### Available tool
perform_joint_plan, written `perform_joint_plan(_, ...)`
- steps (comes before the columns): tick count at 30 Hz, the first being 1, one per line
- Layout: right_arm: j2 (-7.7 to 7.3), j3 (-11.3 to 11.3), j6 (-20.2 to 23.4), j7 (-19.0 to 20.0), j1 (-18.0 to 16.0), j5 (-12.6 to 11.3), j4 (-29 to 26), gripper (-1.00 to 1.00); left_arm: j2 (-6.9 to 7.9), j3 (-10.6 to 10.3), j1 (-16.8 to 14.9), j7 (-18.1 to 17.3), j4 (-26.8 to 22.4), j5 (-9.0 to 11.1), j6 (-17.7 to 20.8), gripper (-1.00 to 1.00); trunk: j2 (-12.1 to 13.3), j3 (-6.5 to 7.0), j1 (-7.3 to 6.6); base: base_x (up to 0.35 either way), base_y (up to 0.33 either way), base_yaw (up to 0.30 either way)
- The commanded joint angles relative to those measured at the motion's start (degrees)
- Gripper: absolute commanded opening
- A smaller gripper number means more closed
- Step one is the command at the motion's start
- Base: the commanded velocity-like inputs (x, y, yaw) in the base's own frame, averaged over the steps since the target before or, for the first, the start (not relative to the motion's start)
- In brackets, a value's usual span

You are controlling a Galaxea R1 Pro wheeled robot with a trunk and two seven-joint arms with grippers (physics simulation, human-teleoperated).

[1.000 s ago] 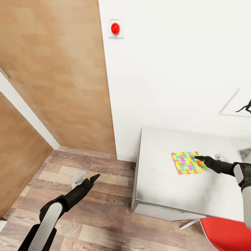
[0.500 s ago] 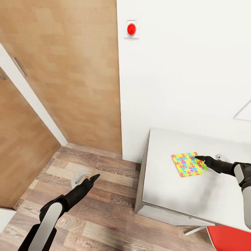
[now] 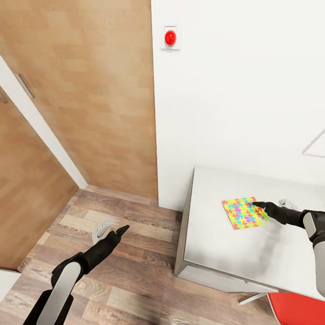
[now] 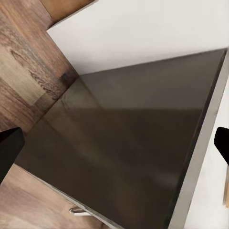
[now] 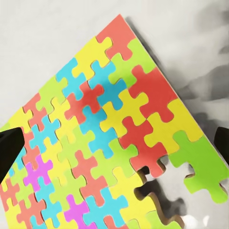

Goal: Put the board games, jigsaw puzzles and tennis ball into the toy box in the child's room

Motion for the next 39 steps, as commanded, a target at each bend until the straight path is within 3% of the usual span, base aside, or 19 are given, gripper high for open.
perform_joint_plan(1, 0.04, -0.4, 0.3, 0.5, -0.1, 0.6, 0.0, 1.0, 0.04, -0.1, 0.0, 0.5, -0.1, 0.6, 0.1, 1.0, -0.1, -0.09, 0.03, 0.0, 0.0, 0.008)
perform_joint_plan(26, 0.04, -0.4, 0.3, 0.5, -0.1, 0.6, 0.0, 1.0, 0.12, -0.1, -0.1, 0.5, -0.1, 0.6, 0.2, 1.0, -0.1, 0.43, 0.03, -0.066, 0.023, 0.085)
perform_joint_plan(39, 0.04, -0.4, 0.3, 0.5, -0.1, 0.7, 0.0, 1.0, 0.05, -0.1, -0.1, 0.5, -0.1, 0.7, 0.2, 1.0, -0.1, 0.44, 0.03, -0.004, 0.001, 0.24)
